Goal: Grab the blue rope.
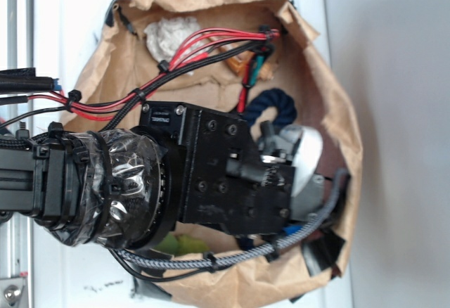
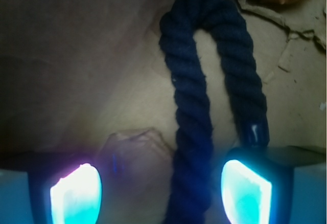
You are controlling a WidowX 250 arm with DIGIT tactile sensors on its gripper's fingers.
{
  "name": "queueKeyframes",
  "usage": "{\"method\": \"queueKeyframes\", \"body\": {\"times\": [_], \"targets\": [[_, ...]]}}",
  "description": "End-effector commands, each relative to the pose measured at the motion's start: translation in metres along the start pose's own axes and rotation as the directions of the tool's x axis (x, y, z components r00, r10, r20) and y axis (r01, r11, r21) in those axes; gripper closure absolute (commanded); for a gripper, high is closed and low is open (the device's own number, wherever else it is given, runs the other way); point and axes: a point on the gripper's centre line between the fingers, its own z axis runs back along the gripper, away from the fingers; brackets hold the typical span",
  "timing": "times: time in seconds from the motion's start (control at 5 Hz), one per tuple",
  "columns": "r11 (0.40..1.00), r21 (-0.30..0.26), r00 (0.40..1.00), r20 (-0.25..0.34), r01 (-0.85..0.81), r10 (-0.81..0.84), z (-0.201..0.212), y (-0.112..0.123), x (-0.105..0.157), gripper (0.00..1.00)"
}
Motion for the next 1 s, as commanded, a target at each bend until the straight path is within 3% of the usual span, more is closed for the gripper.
{"method": "queueKeyframes", "body": {"times": [0.0,0.4,0.6,0.8], "targets": [[0.997,-0.058,0.995,0.088,0.049,-0.044,-0.005,-0.001,-0.009,0.0],[0.996,-0.062,0.987,0.15,0.07,-0.06,-0.035,0.001,-0.021,0.0],[0.996,-0.068,0.983,0.177,0.05,-0.038,-0.043,0.007,-0.02,1.0],[0.994,-0.086,0.976,0.211,0.067,-0.048,-0.043,0.015,-0.02,1.0]]}}
